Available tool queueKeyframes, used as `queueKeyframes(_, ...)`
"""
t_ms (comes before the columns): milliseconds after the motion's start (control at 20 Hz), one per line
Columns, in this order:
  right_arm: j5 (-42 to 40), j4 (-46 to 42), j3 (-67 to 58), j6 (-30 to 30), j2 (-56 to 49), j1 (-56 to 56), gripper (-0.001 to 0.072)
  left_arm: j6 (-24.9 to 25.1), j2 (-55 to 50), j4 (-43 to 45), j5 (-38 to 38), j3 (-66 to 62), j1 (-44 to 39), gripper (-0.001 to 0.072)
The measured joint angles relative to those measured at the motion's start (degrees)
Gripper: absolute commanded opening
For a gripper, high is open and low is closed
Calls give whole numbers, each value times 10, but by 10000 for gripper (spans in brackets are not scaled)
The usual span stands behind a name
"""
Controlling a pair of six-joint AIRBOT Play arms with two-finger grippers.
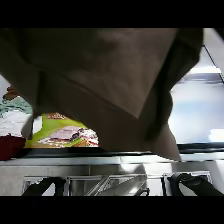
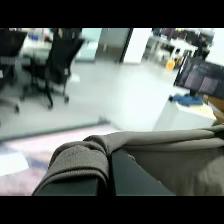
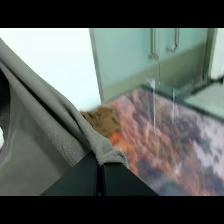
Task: Fold the shirts.
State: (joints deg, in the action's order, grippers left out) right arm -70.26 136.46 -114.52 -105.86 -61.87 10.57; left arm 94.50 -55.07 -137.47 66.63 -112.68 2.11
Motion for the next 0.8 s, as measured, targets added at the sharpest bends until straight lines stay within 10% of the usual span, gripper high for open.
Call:
queueKeyframes(450, 20, -79, 93, 32, -321, -5, 26, 50, -363, 23, -92, 156, -87, 14)
queueKeyframes(500, 23, -85, 96, 41, -362, -8, 26, 52, -407, 23, -95, 146, -92, 182)
queueKeyframes(550, 29, -90, 97, 48, -399, -11, 26, 53, -447, 21, -95, 132, -96, 597)
queueKeyframes(600, 36, -89, 98, 54, -430, -16, 26, 54, -483, 16, -94, 114, -98, 704)
queueKeyframes(800, 51, -60, 99, 63, -498, -43, 26, 35, -563, 5, -23, 25, -85, 703)
